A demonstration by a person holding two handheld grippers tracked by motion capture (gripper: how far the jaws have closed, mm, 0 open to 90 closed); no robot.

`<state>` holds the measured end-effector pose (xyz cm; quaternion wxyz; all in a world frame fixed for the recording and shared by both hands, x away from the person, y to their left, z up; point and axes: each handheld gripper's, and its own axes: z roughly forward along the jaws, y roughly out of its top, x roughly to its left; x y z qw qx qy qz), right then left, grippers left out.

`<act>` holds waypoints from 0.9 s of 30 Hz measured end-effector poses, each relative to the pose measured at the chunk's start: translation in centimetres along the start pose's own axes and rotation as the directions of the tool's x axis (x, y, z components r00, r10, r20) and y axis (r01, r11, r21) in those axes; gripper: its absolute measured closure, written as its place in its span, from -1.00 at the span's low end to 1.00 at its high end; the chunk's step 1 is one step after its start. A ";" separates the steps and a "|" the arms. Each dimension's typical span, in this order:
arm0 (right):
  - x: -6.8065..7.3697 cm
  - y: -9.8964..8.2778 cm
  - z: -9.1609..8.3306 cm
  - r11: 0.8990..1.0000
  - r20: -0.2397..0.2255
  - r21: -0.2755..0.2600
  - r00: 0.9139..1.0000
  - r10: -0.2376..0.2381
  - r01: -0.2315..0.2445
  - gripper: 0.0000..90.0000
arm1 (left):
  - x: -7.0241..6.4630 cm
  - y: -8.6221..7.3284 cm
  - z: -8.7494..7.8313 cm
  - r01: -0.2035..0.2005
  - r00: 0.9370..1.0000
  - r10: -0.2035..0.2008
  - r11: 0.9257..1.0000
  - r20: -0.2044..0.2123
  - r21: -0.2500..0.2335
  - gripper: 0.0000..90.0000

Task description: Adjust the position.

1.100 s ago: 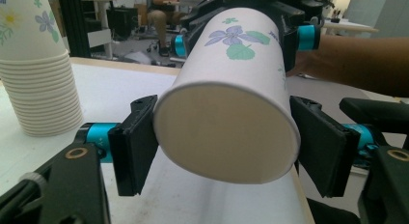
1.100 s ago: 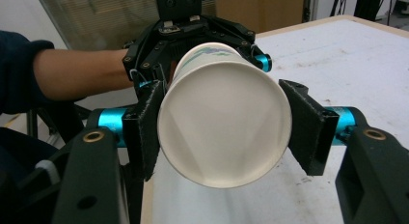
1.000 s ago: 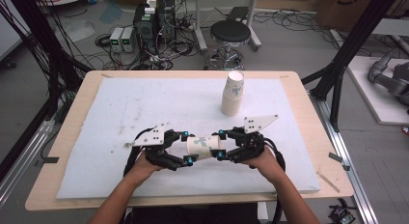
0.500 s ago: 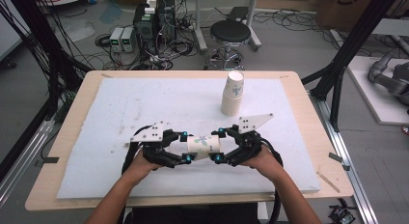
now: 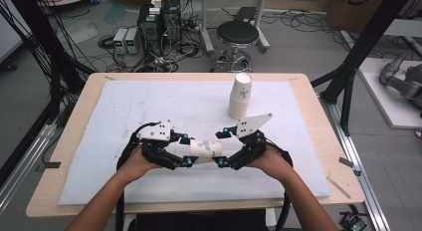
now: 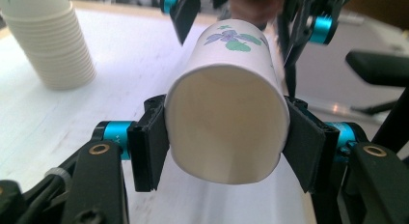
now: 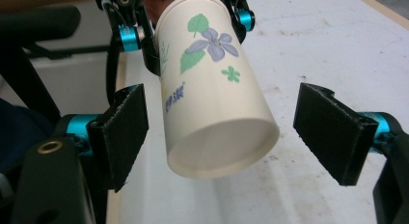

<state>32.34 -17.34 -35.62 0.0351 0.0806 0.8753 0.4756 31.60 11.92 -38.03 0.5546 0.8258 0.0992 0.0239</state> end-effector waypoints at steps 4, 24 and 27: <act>0.0 0.6 0.2 0.999 0.011 0.030 0.999 -0.036 0.036 -0.55 | 0.1 0.7 -0.1 -0.010 1.000 0.010 0.997 0.000 0.073 -0.14; -0.1 1.8 1.5 0.981 0.020 0.156 0.993 -0.118 0.113 -0.55 | 0.5 3.4 0.1 -0.024 1.000 0.028 0.955 -0.009 0.297 -0.15; 0.0 1.9 1.6 0.980 0.018 0.162 0.992 -0.122 0.118 -0.55 | 0.5 3.8 0.2 -0.036 0.999 0.042 0.943 -0.011 0.331 -0.15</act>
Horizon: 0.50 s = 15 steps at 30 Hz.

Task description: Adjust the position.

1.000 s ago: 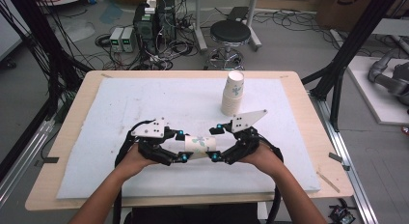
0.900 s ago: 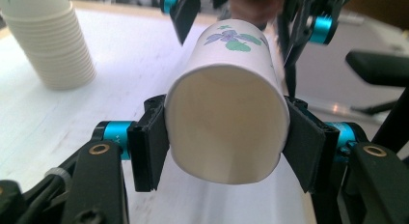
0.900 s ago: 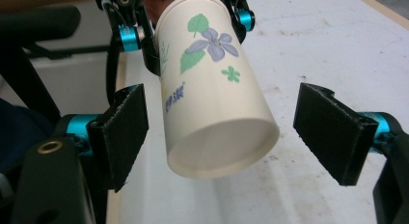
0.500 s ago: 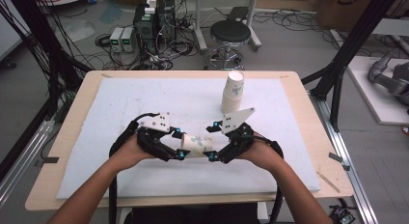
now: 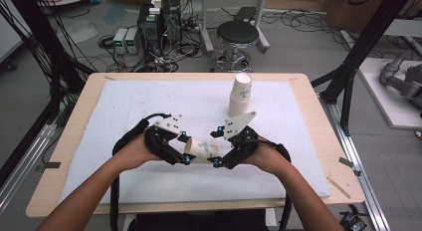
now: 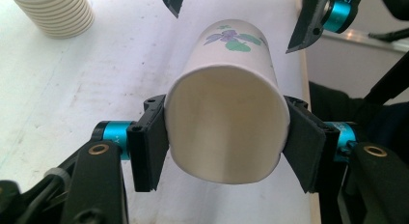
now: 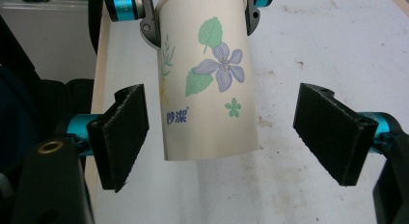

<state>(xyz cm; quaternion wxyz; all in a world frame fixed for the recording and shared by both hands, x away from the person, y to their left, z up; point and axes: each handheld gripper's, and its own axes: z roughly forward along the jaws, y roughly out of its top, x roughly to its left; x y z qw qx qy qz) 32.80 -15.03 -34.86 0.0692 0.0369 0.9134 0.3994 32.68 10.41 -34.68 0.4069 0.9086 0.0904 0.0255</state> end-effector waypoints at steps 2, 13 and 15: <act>0.0 0.1 0.1 1.000 0.008 0.019 1.000 -0.008 0.008 -0.55 | 0.0 0.3 0.0 -0.007 1.000 0.007 1.000 -0.003 0.017 -0.15; 0.7 1.5 1.7 0.981 0.013 0.169 0.995 -0.102 0.099 -0.42 | 0.0 1.9 0.5 -0.026 1.000 0.027 0.992 -0.005 0.121 -0.16; 0.8 1.6 2.0 0.976 0.015 0.194 0.994 -0.104 0.099 -0.42 | -0.1 2.1 0.7 -0.029 1.000 0.030 0.991 -0.003 0.134 -0.16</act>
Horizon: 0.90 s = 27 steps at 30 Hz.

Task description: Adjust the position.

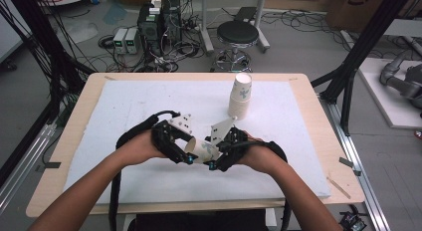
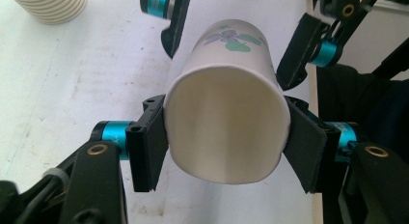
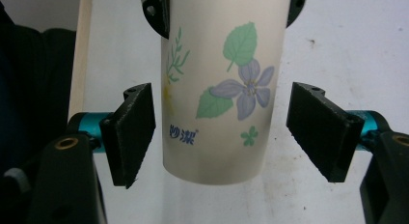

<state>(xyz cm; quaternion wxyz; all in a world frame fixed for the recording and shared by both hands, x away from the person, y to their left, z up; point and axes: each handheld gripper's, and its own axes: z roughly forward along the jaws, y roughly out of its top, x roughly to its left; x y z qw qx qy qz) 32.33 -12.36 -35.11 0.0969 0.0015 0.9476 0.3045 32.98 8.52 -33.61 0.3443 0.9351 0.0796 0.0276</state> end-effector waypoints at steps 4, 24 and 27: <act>0.1 0.4 0.7 0.999 -0.013 0.043 1.000 -0.019 0.020 -0.31 | 0.0 0.2 0.4 0.005 1.000 -0.006 1.000 0.005 0.012 -0.18; -0.4 -0.5 1.2 0.996 -0.045 0.060 0.997 0.067 -0.064 -0.16 | 0.1 -0.7 -0.3 0.033 0.998 -0.042 0.986 -0.052 -0.163 -0.54; -0.8 -1.2 0.6 0.995 -0.037 0.027 0.994 0.100 -0.099 -0.16 | 0.1 -1.2 -1.0 0.050 0.996 -0.065 0.971 -0.056 -0.233 -0.56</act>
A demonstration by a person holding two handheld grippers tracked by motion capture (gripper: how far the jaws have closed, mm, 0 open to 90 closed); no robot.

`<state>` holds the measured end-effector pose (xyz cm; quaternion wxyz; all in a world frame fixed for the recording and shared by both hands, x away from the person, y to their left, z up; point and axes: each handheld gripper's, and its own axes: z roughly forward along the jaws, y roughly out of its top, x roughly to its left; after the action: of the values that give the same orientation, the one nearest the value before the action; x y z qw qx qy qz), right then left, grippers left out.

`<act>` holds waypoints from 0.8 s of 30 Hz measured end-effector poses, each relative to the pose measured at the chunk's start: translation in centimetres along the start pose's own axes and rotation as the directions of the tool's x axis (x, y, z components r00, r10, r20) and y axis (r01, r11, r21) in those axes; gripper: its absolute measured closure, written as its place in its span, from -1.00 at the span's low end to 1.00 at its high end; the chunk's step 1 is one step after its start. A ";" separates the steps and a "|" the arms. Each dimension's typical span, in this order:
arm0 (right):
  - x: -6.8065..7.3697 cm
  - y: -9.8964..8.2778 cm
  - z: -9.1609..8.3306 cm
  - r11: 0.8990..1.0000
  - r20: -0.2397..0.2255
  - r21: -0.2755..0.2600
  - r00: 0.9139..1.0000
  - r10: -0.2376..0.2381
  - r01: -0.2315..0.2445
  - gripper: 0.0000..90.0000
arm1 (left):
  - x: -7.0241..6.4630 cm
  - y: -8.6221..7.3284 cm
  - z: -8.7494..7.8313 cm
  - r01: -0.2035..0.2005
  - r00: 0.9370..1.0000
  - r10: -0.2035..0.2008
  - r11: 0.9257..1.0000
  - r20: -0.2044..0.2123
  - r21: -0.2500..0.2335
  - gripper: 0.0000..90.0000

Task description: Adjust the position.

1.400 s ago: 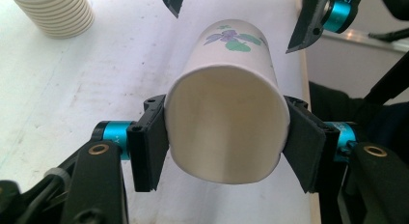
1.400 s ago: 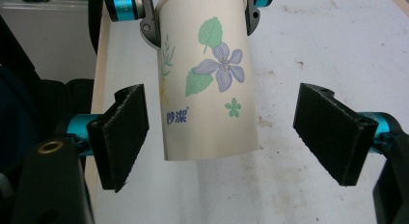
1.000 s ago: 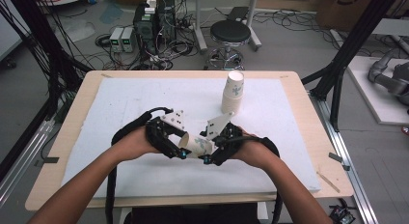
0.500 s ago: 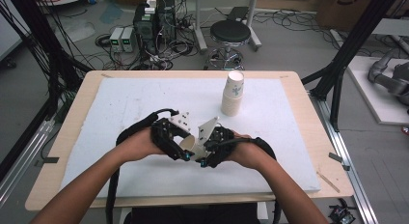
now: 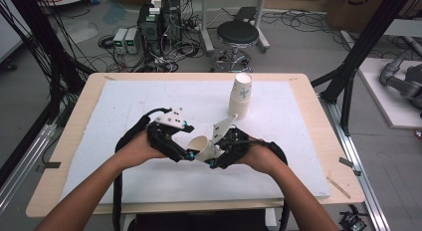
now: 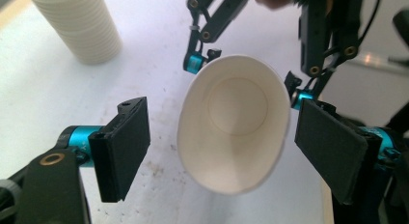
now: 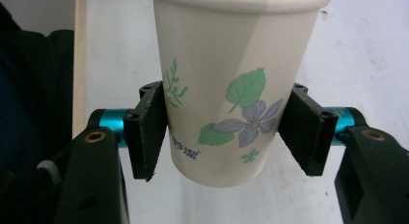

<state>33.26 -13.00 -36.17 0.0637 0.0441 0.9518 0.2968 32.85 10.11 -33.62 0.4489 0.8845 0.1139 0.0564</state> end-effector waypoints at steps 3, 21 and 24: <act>-0.3 -0.9 -0.5 0.999 0.007 -0.031 0.999 0.034 -0.034 -0.17 | 0.3 -1.0 -1.0 0.040 0.999 -0.042 0.996 -0.019 -0.084 -0.56; 0.0 -6.7 -3.3 0.951 0.070 -0.253 0.977 0.201 -0.178 -0.18 | 0.8 -6.0 -2.4 0.135 0.969 -0.192 0.937 -0.153 -0.323 -0.56; 0.1 -7.4 -3.3 0.940 0.077 -0.284 0.972 0.220 -0.190 -0.19 | 0.7 -6.8 -2.3 0.130 0.963 -0.202 0.928 -0.179 -0.349 -0.56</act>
<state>32.29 -20.89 -37.69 0.0891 0.1498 0.8868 0.4280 32.05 15.99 -37.75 0.5807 0.7716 0.2248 0.1305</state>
